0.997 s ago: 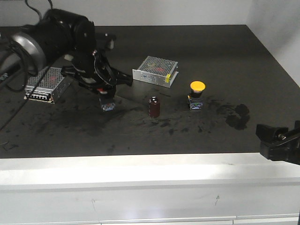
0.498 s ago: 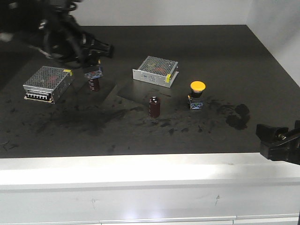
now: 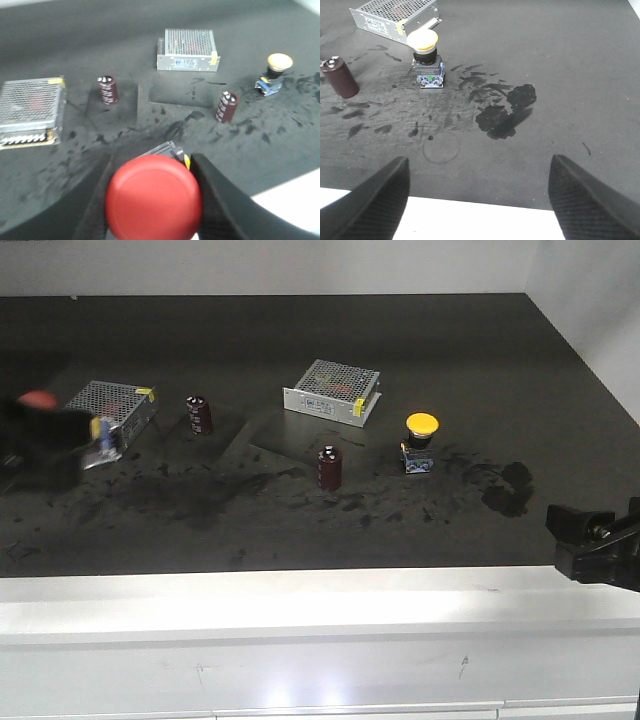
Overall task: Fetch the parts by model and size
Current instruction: 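Close the left gripper on the red button and lift it, then lower the right gripper over the yellow-capped push-button switch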
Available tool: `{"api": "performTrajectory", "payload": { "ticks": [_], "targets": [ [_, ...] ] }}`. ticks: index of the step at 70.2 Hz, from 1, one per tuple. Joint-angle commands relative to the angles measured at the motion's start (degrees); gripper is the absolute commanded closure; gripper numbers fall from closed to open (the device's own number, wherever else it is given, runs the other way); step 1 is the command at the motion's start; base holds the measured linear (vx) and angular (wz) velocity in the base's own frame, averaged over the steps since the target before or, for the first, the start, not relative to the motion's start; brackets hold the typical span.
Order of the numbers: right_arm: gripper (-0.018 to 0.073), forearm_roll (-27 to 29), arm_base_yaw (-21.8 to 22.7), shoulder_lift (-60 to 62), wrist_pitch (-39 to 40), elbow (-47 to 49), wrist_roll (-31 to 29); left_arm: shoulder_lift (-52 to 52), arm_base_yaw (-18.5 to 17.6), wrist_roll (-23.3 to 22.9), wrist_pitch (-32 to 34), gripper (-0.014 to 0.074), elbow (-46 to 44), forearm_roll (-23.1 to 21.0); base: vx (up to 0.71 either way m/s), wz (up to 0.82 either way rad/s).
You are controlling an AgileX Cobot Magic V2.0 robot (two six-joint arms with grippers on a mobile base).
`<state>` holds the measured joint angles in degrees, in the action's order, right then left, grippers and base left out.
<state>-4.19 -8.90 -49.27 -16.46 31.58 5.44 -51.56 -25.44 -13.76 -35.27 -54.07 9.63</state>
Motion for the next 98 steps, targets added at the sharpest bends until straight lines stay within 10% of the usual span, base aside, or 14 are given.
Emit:
{"api": "performTrajectory", "payload": {
  "ticks": [1, 38, 98],
  "targets": [
    [0.001, -0.4, -0.2, 0.1, 3.9, 1.8, 0.1, 7.3, -0.2, -0.1, 4.9, 0.0603, 3.9, 0.7, 0.0, 0.0],
    [0.001, -0.4, -0.2, 0.1, 3.9, 1.8, 0.1, 44.1, -0.2, 1.4, 4.9, 0.0603, 27.3, 1.7, 0.0, 0.0],
    [0.001, 3.0, -5.2, -24.0, -5.8, 33.8, -9.1, 45.1, -0.2, 1.4, 4.7, 0.0603, 27.5, 1.6, 0.0, 0.0]
  ]
}}
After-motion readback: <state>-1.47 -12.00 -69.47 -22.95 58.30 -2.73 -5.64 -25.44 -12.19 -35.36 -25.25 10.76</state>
